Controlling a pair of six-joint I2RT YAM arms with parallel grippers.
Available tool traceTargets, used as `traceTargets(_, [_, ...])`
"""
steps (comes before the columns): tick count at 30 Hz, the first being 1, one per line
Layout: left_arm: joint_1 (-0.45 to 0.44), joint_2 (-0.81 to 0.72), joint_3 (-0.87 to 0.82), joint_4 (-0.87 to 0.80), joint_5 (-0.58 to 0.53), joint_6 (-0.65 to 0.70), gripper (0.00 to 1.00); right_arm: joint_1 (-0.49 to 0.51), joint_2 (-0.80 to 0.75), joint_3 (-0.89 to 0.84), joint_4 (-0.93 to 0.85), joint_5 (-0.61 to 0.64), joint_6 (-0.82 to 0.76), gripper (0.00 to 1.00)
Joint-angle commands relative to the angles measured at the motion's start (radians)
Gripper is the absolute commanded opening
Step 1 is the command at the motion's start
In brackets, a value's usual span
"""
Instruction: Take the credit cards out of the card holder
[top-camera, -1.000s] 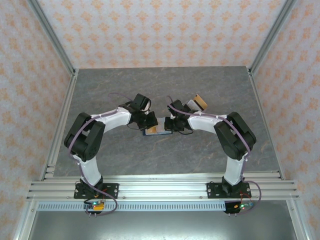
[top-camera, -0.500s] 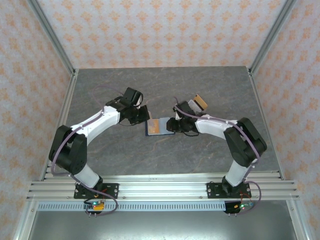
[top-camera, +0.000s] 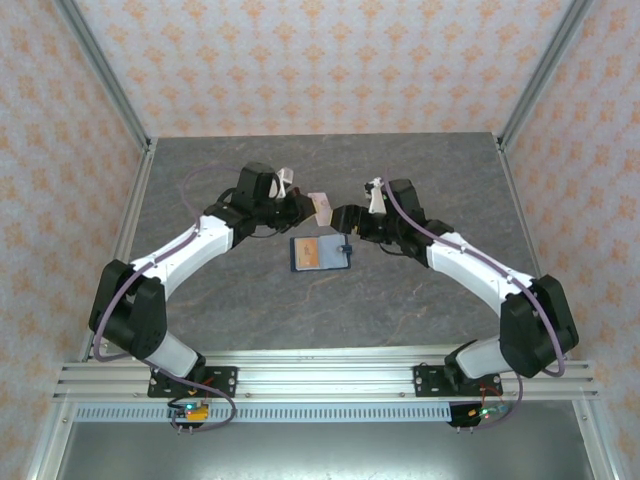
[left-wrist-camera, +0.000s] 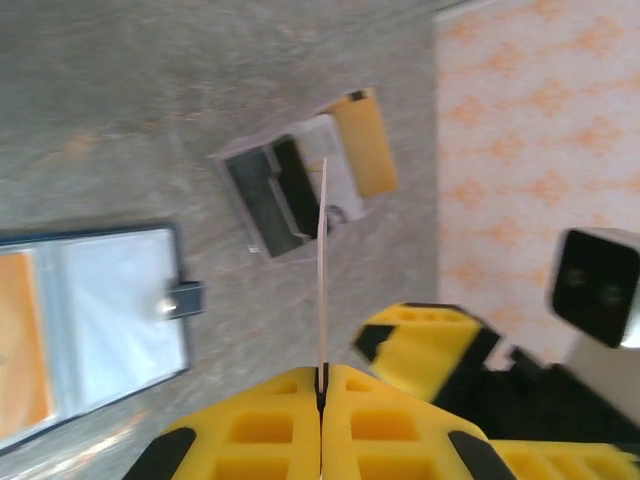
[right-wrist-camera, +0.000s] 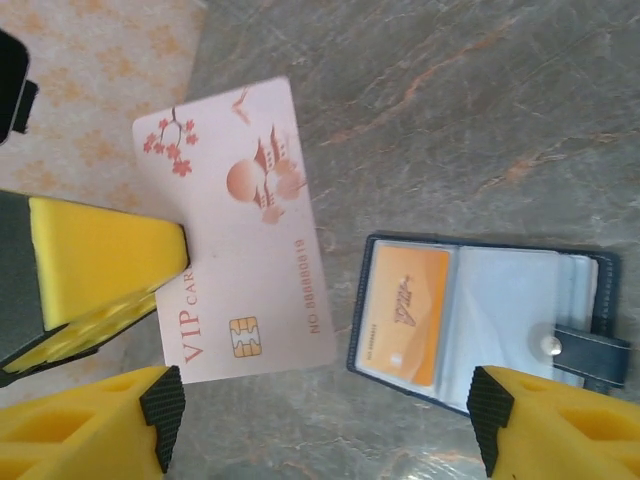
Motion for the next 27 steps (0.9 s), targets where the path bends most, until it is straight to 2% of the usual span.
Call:
traceTargets(1, [0.007, 0.017, -0.014, 0.184, 0.106, -0.087, 0.06, -0.034, 0.002, 0.061, 0.050, -0.087, 0.091, 0.77])
traceTargets(5, [0.008, 0.007, -0.027, 0.240, 0.151, -0.117, 0.06, -0.069, 0.028, 0.084, 0.082, -0.142, 0.158, 0.76])
traceTargets(10, [0.009, 0.000, -0.055, 0.322, 0.195, -0.179, 0.06, -0.101, 0.047, 0.092, 0.213, -0.247, 0.254, 0.68])
traceTargets(17, [0.010, -0.023, -0.076, 0.357, 0.212, -0.225, 0.03, -0.105, 0.038, 0.087, 0.365, -0.291, 0.338, 0.49])
traceTargets(24, [0.009, -0.043, -0.102, 0.375, 0.213, -0.243, 0.02, -0.106, 0.035, 0.108, 0.357, -0.321, 0.346, 0.22])
traceTargets(27, [0.009, -0.041, -0.104, 0.377, 0.218, -0.246, 0.03, -0.106, 0.038, 0.125, 0.321, -0.329, 0.323, 0.16])
